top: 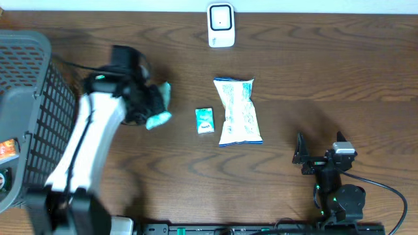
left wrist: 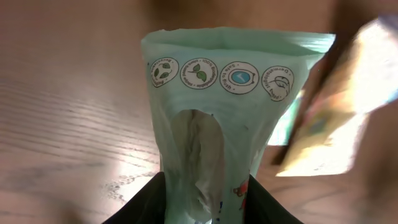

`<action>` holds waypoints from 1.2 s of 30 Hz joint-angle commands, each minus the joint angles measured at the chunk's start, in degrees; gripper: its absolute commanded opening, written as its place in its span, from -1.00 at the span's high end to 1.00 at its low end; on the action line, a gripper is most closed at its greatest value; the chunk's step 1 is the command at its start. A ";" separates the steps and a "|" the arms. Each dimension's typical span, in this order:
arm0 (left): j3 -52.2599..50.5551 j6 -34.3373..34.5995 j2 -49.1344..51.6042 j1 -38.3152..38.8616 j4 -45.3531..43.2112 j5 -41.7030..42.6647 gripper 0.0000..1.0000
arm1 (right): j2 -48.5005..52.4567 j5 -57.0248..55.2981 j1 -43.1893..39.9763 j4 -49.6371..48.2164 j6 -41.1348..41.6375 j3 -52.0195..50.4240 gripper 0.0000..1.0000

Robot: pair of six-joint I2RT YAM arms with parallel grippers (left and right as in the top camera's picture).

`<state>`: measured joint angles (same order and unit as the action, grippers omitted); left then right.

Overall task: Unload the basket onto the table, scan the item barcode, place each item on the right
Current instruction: 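Carry the wet-wipe pack out and place it left of the tissue pack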

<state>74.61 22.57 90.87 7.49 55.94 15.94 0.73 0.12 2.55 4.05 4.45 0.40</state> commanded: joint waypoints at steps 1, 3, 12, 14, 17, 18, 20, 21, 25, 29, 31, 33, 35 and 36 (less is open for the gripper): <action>-0.39 -0.87 7.67 3.58 -1.88 -3.85 0.29 | -0.17 0.07 0.55 0.24 -0.68 -0.09 -0.99; -0.39 -0.76 10.80 4.61 -3.61 -4.00 0.29 | -0.17 0.04 0.55 0.24 -0.68 -0.09 -0.99; -0.26 0.37 14.60 9.66 -8.79 -4.00 -0.40 | -0.17 0.07 0.55 0.24 -0.68 -0.09 -0.99; 0.22 -0.04 13.60 9.86 -8.70 -4.00 -0.43 | -0.17 0.07 0.55 0.24 -0.68 -0.09 -0.99; 1.79 -1.01 9.40 9.18 -8.48 -4.02 -0.43 | -0.17 0.07 0.55 0.24 -0.68 -0.09 -0.99; 2.75 -1.53 6.38 8.33 -8.48 -4.09 -0.43 | -0.17 0.04 0.55 0.24 -0.68 -0.09 -0.99; 4.57 -1.57 0.37 5.73 -8.52 -5.11 -0.43 | -0.17 0.07 0.55 0.24 -0.68 -0.09 -0.99; 5.40 -1.55 -2.47 4.20 -8.57 -5.79 -0.43 | -0.17 0.07 0.55 0.24 -0.68 -0.09 -0.99; 8.66 -1.53 -15.37 -7.65 -9.75 -9.20 -0.43 | -0.17 0.07 0.55 0.24 -0.68 -0.09 -0.99; 8.79 -1.46 -23.41 -24.76 -13.99 -9.64 -0.44 | -0.17 0.07 0.55 0.24 -0.68 -0.09 -0.99; 8.79 -0.35 -23.96 -33.07 -14.78 -9.60 -0.44 | -0.17 0.07 0.55 0.24 -0.68 -0.09 -0.98; 8.76 1.46 -22.86 -38.73 -14.64 -9.57 -0.44 | -0.17 0.07 0.55 0.24 -0.68 -0.09 -0.99; 8.52 3.87 -20.50 -43.23 -14.71 -9.57 -0.44 | -0.17 0.07 0.55 0.24 -0.68 -0.09 -0.99; 8.41 4.33 -18.40 -45.29 -14.71 -9.60 -0.44 | -0.17 0.04 0.55 0.24 -0.68 -0.09 -0.99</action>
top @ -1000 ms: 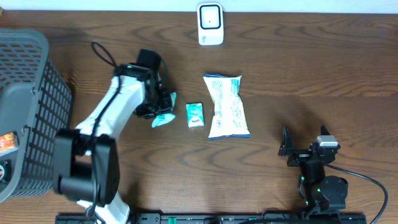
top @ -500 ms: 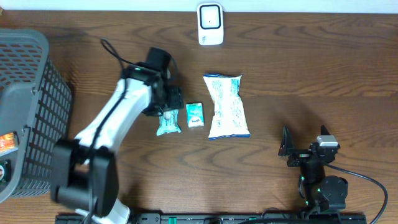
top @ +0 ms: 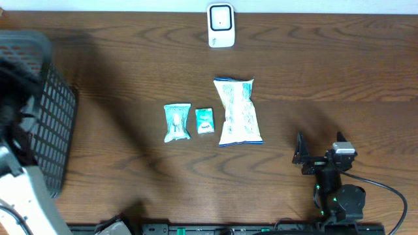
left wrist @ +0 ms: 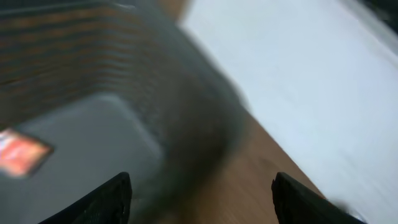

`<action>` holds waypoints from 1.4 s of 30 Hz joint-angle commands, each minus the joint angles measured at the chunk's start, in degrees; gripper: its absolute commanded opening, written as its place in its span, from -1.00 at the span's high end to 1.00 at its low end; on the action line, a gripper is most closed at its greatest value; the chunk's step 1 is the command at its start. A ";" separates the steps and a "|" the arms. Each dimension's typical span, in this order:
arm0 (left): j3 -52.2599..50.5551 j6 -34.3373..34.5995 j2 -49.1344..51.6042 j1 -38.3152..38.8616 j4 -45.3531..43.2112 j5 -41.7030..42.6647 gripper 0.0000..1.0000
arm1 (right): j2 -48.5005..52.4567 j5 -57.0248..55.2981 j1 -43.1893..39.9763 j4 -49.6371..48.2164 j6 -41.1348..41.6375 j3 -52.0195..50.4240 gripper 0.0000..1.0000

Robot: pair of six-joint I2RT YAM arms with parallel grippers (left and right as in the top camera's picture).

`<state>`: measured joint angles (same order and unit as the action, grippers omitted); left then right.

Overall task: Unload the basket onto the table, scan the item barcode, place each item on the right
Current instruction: 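Carry the wet-wipe pack out and place it left of the tissue pack, then reach into the basket and grasp the orange Kleenex pack with left gripper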

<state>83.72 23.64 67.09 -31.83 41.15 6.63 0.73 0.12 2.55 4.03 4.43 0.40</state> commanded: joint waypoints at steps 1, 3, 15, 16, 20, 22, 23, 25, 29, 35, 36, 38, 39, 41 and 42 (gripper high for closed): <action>-0.72 3.23 7.17 -7.32 0.09 -0.42 -0.44 | -0.17 0.07 0.55 0.26 -0.66 -0.09 -0.99; -0.72 3.26 11.85 -9.90 0.57 -1.97 -0.44 | -0.17 0.07 0.55 0.26 -0.66 -0.09 -0.99; -0.72 3.23 37.46 -21.57 1.95 -10.84 -0.41 | -0.13 0.07 0.55 0.26 -0.66 -0.09 -0.99; -0.72 3.17 38.80 -22.29 1.55 -10.84 -0.41 | -0.13 0.07 0.55 0.26 -0.66 -0.09 -0.98; -0.74 1.73 42.58 -23.17 0.42 -11.23 -0.40 | -0.13 0.07 0.55 0.26 -0.66 -0.09 -0.99; -0.74 1.03 44.33 -23.17 0.31 -11.26 -0.40 | -0.11 0.07 0.55 0.26 -0.66 -0.09 -0.99; -0.87 1.03 45.05 -23.17 0.28 -11.30 -0.38 | -0.11 0.07 0.55 0.26 -0.66 -0.09 -0.99; -1.01 1.05 46.38 -23.17 0.28 -11.89 -0.37 | -0.11 0.07 0.55 0.26 -0.66 -0.09 -0.99; -1.01 1.03 48.54 -23.17 0.28 -11.91 -0.30 | -0.11 0.04 0.55 0.26 -0.66 -0.09 -0.99; -1.01 1.03 48.92 -23.17 -0.94 -11.91 0.10 | -0.11 0.07 0.55 0.26 -0.66 -0.09 -0.98; -1.01 1.03 48.92 -23.17 -0.94 -11.89 0.26 | -0.11 0.07 0.55 0.26 -0.66 -0.09 -0.99; -1.01 1.03 48.92 -23.17 -0.74 -11.87 0.47 | -0.11 0.07 0.55 0.26 -0.66 -0.09 -0.99; -1.01 1.03 48.92 -23.17 -0.66 -11.87 0.52 | -0.11 0.04 0.55 0.26 -0.66 -0.09 -0.99; -0.98 1.03 48.92 -23.17 -0.15 -11.85 0.70 | -0.11 0.07 0.55 0.26 -0.66 -0.09 -0.99; -0.98 1.05 48.92 -23.17 0.13 -11.85 0.83 | -0.11 0.07 0.55 0.26 -0.66 -0.09 -0.99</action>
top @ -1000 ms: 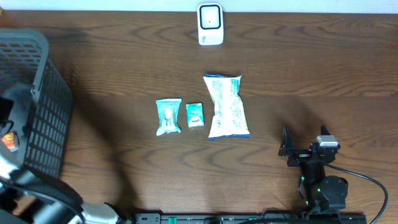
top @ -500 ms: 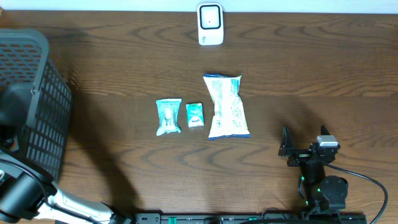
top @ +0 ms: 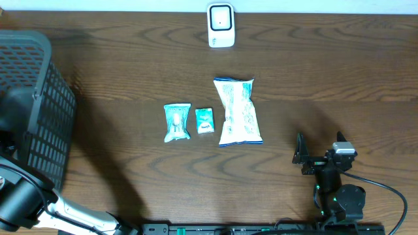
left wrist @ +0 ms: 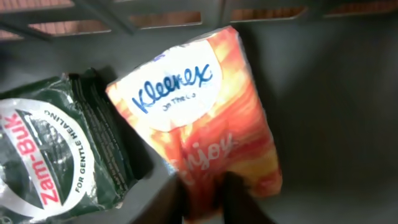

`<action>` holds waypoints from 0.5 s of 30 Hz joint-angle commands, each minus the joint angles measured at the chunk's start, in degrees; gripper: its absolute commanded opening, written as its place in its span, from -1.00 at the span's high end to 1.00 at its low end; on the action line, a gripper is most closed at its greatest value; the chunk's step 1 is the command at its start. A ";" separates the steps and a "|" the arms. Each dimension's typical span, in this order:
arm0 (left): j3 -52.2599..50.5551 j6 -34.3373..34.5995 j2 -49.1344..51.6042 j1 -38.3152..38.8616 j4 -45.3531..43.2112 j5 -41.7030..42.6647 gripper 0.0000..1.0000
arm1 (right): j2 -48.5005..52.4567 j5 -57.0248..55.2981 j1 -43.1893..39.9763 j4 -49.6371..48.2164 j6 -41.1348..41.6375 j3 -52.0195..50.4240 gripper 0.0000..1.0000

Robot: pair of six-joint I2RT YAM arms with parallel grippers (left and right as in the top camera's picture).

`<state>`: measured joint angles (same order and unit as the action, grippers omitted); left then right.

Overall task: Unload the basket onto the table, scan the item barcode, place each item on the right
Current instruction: 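Reach into the basket and grasp the orange Kleenex pack with left gripper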

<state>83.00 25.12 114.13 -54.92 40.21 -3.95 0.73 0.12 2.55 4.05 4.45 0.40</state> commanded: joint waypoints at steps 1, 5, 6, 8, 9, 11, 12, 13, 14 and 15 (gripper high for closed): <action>-0.26 -0.44 1.88 -0.09 1.27 -1.27 0.85 | -0.09 0.07 0.55 0.24 -0.68 -0.09 -0.99; -0.24 -0.44 0.15 -0.09 1.90 -1.22 0.86 | -0.09 0.07 0.55 0.24 -0.68 -0.09 -0.99; -0.24 -0.44 -0.85 -0.07 1.90 -1.05 0.85 | -0.09 0.07 0.55 0.24 -0.68 -0.09 -0.98; -0.24 -0.44 -3.41 -0.09 1.70 0.44 0.86 | -0.09 0.04 0.55 0.24 -0.68 -0.09 -0.99; -0.24 -0.42 -4.50 -0.09 1.57 1.05 0.86 | -0.09 0.04 0.55 0.24 -0.68 -0.09 -0.99; -0.24 -0.33 -8.37 -0.09 1.03 2.47 0.86 | -0.09 0.04 0.55 0.24 -0.68 -0.09 -0.99; -0.24 0.17 -10.03 -0.09 0.85 2.86 0.86 | -0.09 0.07 0.55 0.24 -0.68 -0.09 -0.99; -0.24 0.61 -12.09 -0.09 0.68 3.54 0.86 | -0.09 0.07 0.55 0.24 -0.68 -0.09 -0.99; -0.24 1.55 -14.16 -0.07 0.46 3.96 0.87 | -0.09 0.07 0.55 0.24 -0.68 -0.09 -0.99; -0.26 3.52 -17.00 -0.02 0.39 4.04 0.86 | -0.09 0.07 0.55 0.24 -0.68 -0.09 -0.99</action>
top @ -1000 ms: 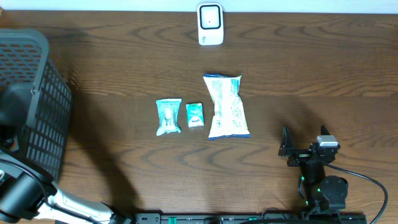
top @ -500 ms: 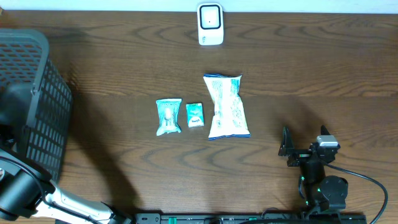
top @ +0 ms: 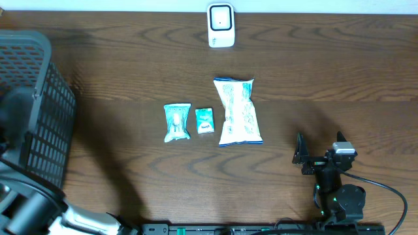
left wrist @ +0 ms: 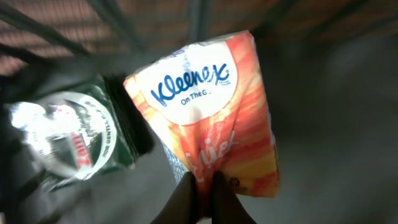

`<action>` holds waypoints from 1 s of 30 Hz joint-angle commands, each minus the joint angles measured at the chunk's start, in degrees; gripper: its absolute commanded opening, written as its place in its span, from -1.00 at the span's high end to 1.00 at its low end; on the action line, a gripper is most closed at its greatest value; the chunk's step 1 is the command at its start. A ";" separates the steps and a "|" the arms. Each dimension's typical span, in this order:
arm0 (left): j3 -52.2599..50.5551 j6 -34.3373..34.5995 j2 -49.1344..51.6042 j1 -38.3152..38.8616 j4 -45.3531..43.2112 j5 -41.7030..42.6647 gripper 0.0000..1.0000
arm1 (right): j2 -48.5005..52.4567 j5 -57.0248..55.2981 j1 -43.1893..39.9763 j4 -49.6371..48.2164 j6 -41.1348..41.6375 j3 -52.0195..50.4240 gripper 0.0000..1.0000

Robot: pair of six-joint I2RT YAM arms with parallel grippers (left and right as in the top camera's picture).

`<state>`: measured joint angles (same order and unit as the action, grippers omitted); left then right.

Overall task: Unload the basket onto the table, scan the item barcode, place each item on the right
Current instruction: 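Reach into the basket and grasp the orange Kleenex pack with left gripper, then carry the Kleenex pack over and set it right of the snack bag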

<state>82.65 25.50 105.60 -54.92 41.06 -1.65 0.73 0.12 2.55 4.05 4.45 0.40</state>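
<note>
In the left wrist view my left gripper (left wrist: 202,177) is down inside the grey basket (left wrist: 336,112), shut on the lower edge of an orange Kleenex tissue pack (left wrist: 211,118). A dark green Zam-Buk packet (left wrist: 68,140) lies beside the pack. From overhead only the left arm (top: 23,202) shows at the basket (top: 39,98); its gripper is hidden. The white scanner (top: 221,25) stands at the table's far edge. My right gripper (top: 302,155) rests near the front right with nothing near it.
On the table's middle lie a teal pouch (top: 176,122), a small green box (top: 204,121) and a white-and-blue bag (top: 238,112), side by side. The basket's mesh walls (left wrist: 124,25) rise close around the left gripper.
The left fingers, which stood wider about the tissue pack's lower end, are now pinched tight on it. The pack sits slightly more upright in the wrist view. The right arm is unmoved.
My left gripper first held the teal pouch above the table left of the green box. Then the pouch lay on the table beside the box and the gripper was open by the basket. Then it reached the tissue pack inside, and now grips it.
</note>
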 commanded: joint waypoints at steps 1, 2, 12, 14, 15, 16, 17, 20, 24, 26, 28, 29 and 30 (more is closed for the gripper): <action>0.09 3.93 -9.73 -0.02 -0.46 2.14 0.85 | -0.09 0.04 0.55 0.24 -0.68 -0.09 -0.99; 0.09 4.83 -11.32 -0.02 -0.46 3.30 0.86 | -0.09 0.07 0.55 0.24 -0.68 -0.09 -0.99; 0.09 7.10 -30.84 10.51 -2.56 30.16 0.86 | -0.09 0.07 0.55 0.24 -0.68 -0.09 -0.99; 0.09 5.51 -34.73 15.78 -2.64 30.10 0.86 | -0.09 0.07 0.55 0.24 -0.68 -0.09 -0.99; 0.09 4.57 -36.28 18.32 -2.58 30.08 0.86 | -0.09 0.07 0.55 0.24 -0.68 -0.09 -0.98; 0.09 3.28 -37.53 20.76 -2.40 30.08 0.86 | -0.09 0.07 0.55 0.24 -0.68 -0.09 -0.99; 0.09 1.68 -38.82 24.41 -1.57 29.83 0.85 | -0.09 0.07 0.55 0.24 -0.68 -0.09 -0.99; 0.07 -1.14 -39.76 33.09 2.34 27.71 0.86 | -0.09 0.07 0.55 0.24 -0.68 -0.09 -0.99; -1.81 -1.99 -38.14 44.50 6.49 23.85 0.86 | -0.09 0.04 0.55 0.24 -0.68 -0.09 -0.99; -3.58 -2.38 -36.46 50.03 6.49 22.80 0.85 | -0.09 0.07 0.55 0.24 -0.68 -0.09 -0.99; -5.35 -2.34 -34.01 55.56 6.34 20.65 0.86 | -0.09 0.07 0.55 0.24 -0.68 -0.09 -0.99; -6.05 -2.32 -32.17 58.66 6.43 18.64 0.86 | -0.09 0.07 0.55 0.24 -0.68 -0.09 -0.99; -6.54 -2.34 -30.08 61.72 6.47 16.52 0.86 | -0.09 0.07 0.55 0.24 -0.68 -0.09 -0.99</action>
<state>78.19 24.73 70.67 -0.56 47.29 21.67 0.73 0.12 2.55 4.05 4.43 0.40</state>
